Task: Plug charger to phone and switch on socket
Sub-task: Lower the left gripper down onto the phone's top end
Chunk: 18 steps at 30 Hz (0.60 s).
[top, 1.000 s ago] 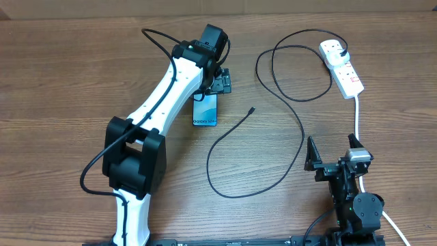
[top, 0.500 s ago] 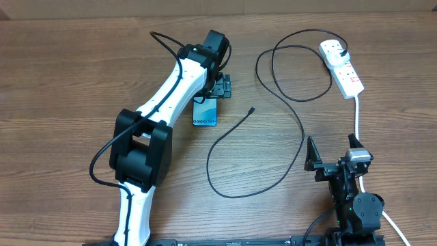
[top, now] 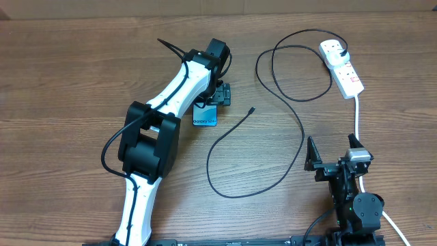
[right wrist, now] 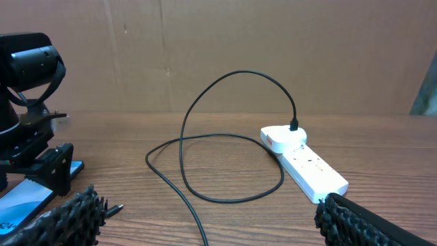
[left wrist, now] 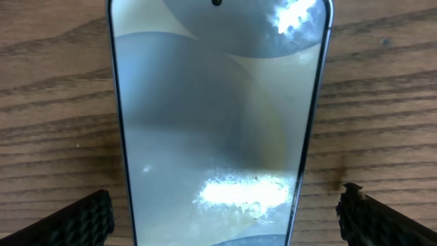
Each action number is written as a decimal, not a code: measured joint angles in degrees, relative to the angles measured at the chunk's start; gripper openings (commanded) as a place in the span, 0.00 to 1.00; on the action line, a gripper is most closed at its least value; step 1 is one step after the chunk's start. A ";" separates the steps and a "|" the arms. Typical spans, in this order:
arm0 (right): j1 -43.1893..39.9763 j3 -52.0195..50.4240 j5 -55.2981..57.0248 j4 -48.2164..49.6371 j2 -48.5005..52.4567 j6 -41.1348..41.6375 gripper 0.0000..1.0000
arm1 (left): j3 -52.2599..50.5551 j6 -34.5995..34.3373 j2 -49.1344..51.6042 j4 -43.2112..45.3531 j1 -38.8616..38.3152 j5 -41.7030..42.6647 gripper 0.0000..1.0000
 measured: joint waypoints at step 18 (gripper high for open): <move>0.00 0.00 -0.02 0.00 0.00 0.02 1.00 | 0.00 2.99 0.09 0.09 2.32 2.25 1.00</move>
